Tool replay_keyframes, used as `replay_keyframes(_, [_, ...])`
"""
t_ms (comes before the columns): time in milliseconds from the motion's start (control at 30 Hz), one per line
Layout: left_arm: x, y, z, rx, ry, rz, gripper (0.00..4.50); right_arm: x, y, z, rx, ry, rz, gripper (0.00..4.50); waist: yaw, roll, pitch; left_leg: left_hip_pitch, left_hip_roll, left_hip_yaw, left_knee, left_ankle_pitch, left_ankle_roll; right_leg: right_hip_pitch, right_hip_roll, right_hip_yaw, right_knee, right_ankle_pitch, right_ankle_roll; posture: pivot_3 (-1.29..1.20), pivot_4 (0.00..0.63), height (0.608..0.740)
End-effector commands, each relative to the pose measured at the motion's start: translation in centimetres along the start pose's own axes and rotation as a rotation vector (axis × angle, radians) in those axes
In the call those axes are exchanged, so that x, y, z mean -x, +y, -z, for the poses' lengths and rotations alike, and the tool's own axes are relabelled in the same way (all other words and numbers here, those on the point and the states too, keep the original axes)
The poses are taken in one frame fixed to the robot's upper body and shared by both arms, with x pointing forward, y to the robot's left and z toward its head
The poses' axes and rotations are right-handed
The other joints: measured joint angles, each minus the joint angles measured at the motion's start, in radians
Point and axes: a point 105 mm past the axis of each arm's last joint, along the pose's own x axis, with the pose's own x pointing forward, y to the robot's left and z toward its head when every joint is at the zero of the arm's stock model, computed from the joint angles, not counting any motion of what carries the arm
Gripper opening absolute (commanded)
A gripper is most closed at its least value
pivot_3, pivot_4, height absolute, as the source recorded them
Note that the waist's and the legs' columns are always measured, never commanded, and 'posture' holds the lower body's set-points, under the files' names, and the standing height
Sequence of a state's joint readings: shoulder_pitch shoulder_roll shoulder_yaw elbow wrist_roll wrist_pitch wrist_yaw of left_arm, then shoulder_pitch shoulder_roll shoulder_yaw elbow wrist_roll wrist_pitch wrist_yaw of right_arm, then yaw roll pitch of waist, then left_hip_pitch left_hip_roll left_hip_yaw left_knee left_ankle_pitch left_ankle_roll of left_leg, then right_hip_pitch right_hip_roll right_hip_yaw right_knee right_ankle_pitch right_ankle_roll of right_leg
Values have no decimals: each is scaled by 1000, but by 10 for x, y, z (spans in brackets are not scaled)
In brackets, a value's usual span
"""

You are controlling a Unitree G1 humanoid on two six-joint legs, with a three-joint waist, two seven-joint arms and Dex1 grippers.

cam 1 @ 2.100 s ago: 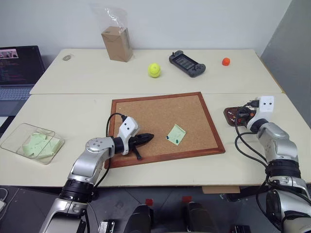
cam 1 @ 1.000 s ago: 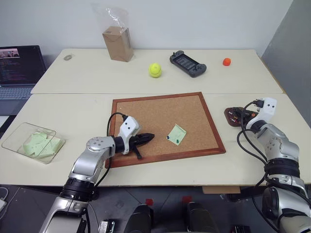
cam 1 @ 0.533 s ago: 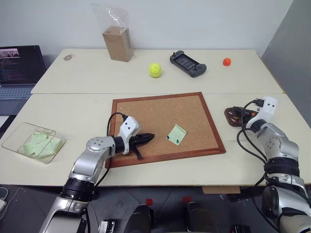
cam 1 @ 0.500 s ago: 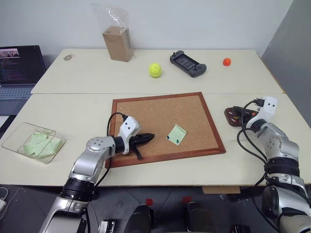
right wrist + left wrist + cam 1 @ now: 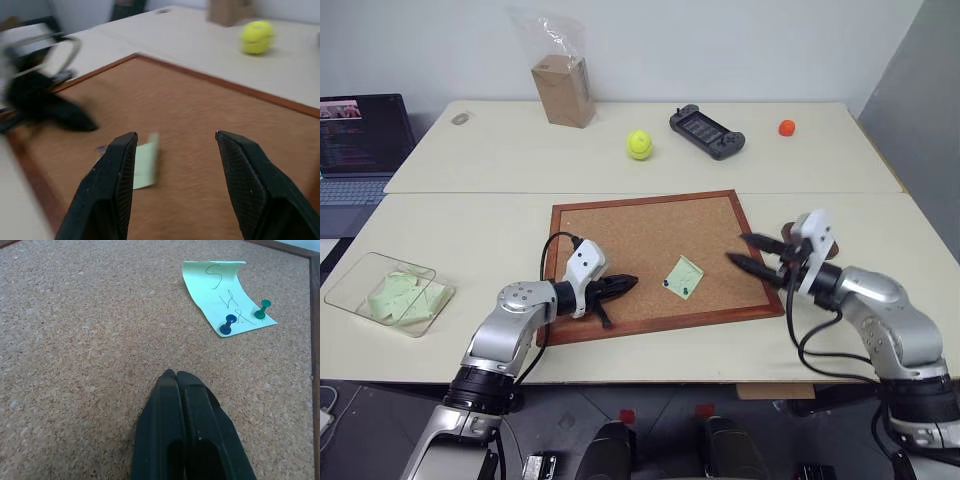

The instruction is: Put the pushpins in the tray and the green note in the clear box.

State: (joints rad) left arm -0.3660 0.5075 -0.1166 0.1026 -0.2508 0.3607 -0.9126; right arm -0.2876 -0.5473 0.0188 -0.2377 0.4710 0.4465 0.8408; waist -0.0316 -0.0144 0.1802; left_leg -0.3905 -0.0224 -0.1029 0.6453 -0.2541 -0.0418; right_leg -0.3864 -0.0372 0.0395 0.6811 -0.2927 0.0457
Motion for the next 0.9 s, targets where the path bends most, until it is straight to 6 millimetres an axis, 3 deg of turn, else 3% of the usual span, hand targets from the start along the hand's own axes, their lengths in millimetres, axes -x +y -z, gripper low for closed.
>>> replay_keyframes(33, [0,-5,8,7,29,15,0,-12,17,-5,61,-30,-63,2635,0,0,0,0,0,0,0,0,0,0,0,0,0,0,0,0,150,740])
replay_keyframes(233, [1,-3,8,4,32,14,0,-38,28,13,52,-21,-126,2635,0,0,0,0,0,-1,0,0,0,0,0,-1,0,0,0,0,150,740])
replay_keyframes(467, [0,-5,7,1,30,14,0,-58,28,34,26,-4,-138,2635,0,0,0,0,0,-1,0,0,0,0,0,-1,0,0,0,0,150,740])
replay_keyframes(833, [3,-5,9,5,32,4,0,-64,25,59,21,57,-123,2635,0,0,0,1,0,-1,0,0,0,-1,0,-1,0,0,0,0,150,740])
replay_keyframes(900, [3,-5,8,6,31,4,0,-64,25,59,18,53,-123,2267,-1,0,0,1,0,-1,0,0,0,0,0,-1,0,0,0,0,150,740])
